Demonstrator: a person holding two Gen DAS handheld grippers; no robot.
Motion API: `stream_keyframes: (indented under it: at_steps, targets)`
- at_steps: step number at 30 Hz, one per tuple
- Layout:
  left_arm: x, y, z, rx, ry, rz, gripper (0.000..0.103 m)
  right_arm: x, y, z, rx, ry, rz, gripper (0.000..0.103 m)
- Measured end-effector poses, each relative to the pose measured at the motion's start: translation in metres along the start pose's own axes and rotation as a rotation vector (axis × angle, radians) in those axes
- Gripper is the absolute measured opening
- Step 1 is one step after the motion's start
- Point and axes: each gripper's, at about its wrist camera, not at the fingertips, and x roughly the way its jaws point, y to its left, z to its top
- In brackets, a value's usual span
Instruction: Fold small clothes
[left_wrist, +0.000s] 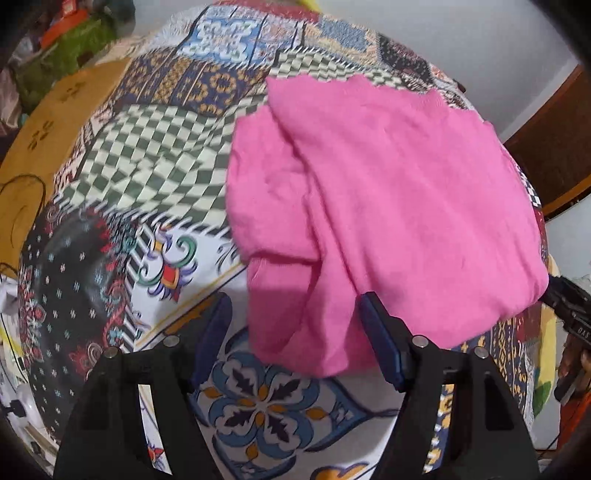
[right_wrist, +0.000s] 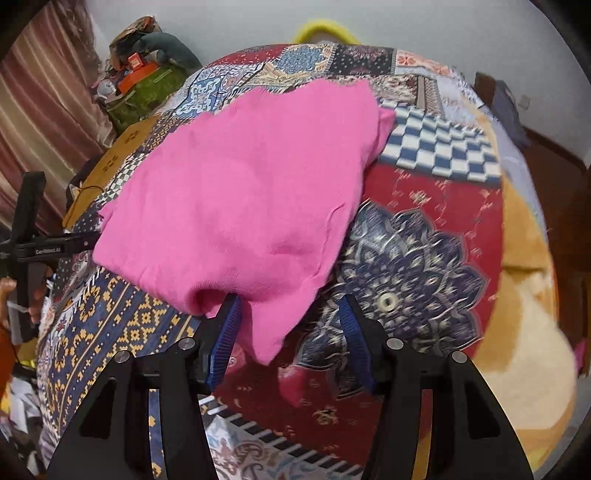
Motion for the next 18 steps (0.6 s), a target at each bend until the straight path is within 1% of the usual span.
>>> stream_keyframes:
  at_steps: [1,2,3,4,5,6,7,9,11,14,18]
  targets:
    - [0.000,-0.003,0.002,0.003,-0.014,0.000,0.071,0.001,0.001,0.000,0.000,-0.008,0.006,0.051]
    - [-0.001,-0.006,0.004,0.002,-0.026,0.001,0.069,0.003,0.004,0.000,-0.001,-0.022,0.021,0.051]
    - [0.000,-0.008,0.006,0.005,-0.035,-0.002,0.055,0.004,0.005,0.001,0.001,-0.028,0.035,0.050]
    - [0.002,-0.011,0.008,0.013,-0.042,-0.006,0.046,0.005,0.008,0.001,0.005,-0.032,0.042,0.047]
    - [0.004,-0.013,0.010,0.019,-0.044,-0.010,0.030,0.007,0.010,0.002,0.010,-0.038,0.044,0.036]
    - [0.004,-0.016,0.011,0.024,-0.048,-0.023,0.018,0.009,0.012,0.004,0.008,-0.035,0.057,0.022]
    - [0.004,-0.019,0.011,0.029,-0.051,-0.036,0.013,0.011,0.013,0.005,0.006,-0.030,0.068,0.017]
    - [0.002,-0.022,0.011,0.045,-0.064,-0.021,0.009,0.010,0.017,0.005,-0.013,-0.034,0.069,0.011]
    - [-0.004,-0.024,0.008,0.079,-0.077,-0.020,0.008,0.004,0.020,0.002,-0.038,-0.045,0.062,0.009]
    - [-0.019,-0.019,0.002,0.088,-0.089,-0.049,0.008,-0.015,0.020,-0.001,-0.060,-0.079,0.054,0.008]
    - [-0.041,-0.015,-0.004,0.079,-0.088,-0.100,0.008,-0.038,0.018,-0.006,-0.081,-0.095,0.044,0.008]
